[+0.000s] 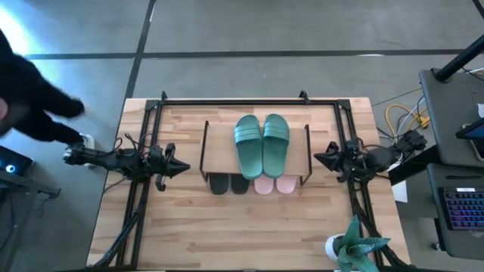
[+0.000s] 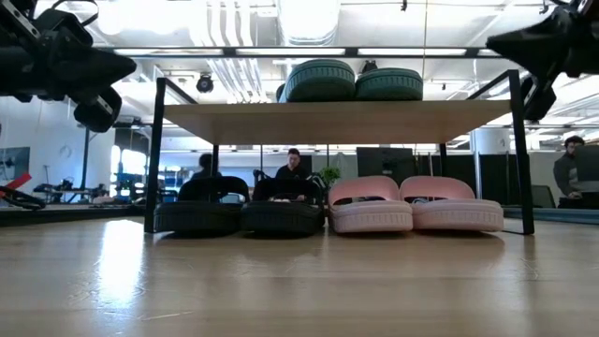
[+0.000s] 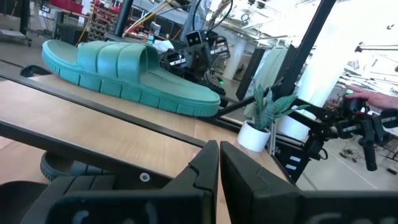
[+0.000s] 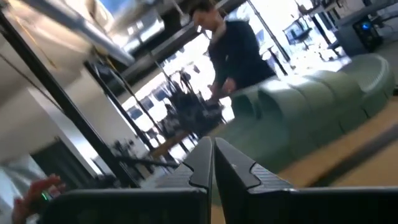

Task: Pick and place slides into the shelf
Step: Return to Home Position

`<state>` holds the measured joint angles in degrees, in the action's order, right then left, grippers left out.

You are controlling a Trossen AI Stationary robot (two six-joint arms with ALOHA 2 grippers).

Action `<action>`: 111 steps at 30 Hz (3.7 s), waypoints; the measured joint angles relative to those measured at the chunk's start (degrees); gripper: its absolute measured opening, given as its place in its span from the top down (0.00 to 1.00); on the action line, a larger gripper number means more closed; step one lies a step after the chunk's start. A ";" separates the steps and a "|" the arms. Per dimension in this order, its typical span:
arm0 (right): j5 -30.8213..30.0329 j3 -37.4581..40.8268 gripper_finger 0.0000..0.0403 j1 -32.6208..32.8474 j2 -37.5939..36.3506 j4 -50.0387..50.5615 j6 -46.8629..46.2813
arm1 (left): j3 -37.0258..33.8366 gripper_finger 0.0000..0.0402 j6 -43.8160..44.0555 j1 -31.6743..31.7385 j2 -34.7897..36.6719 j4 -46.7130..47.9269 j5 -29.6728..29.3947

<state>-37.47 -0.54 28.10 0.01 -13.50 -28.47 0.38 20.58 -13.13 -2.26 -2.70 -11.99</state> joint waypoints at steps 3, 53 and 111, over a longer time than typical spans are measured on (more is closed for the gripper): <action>-0.18 0.00 0.98 -0.02 0.00 -4.04 0.14 | -0.02 1.00 0.00 0.00 0.00 0.00 0.00; 16.47 -0.07 0.98 -13.16 -0.03 8.91 -24.46 | -0.11 1.00 0.00 0.00 -0.14 -0.02 0.00; 37.40 -0.07 0.98 -20.63 0.02 11.83 14.83 | -0.11 1.00 0.00 -0.01 -0.98 -1.25 -0.02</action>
<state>-0.08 -0.60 7.46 0.03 -1.67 -13.64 0.27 20.58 -13.14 -3.25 -3.95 -12.01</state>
